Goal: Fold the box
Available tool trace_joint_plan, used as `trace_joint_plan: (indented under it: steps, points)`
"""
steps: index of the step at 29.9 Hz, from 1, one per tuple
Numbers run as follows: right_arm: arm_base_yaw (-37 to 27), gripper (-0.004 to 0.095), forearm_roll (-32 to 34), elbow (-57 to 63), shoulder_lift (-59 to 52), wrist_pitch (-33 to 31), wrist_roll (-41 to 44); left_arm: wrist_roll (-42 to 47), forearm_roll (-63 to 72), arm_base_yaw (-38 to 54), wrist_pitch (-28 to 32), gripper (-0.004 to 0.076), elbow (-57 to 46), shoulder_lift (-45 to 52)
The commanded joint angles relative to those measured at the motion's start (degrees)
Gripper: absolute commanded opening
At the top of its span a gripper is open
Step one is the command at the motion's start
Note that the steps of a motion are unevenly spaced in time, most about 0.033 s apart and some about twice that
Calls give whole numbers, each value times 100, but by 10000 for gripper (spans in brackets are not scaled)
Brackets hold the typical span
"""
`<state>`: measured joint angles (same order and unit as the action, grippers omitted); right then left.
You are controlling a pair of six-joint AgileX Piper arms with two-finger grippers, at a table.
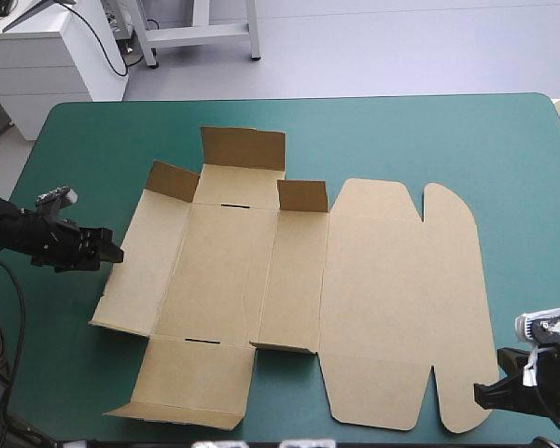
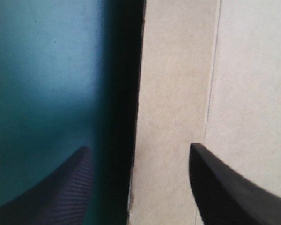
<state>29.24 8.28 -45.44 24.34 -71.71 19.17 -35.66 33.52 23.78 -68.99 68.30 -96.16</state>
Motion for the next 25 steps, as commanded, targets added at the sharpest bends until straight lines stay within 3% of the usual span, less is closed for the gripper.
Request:
trace_joint_plan:
  steps: [1, 15, 21, 23, 25]
  points:
    - [-47, -20, 86, -112, 34, 36, -26, 87, 66, 13, -314, 503, 177, 227]
    - [-47, -21, 147, -112, 34, 36, -168, 27, 243, -866, -531, 495, -62, 63]
    - [-47, -21, 147, -112, 34, 36, -183, 450, 31, -1400, -531, 494, -62, -8]
    - [-47, -21, 147, -112, 34, 36, -183, 593, -7, -1486, -531, 470, -62, -8]
    - [-47, -21, 147, -112, 34, 36, -183, 593, 183, -1486, -531, 387, -62, 2]
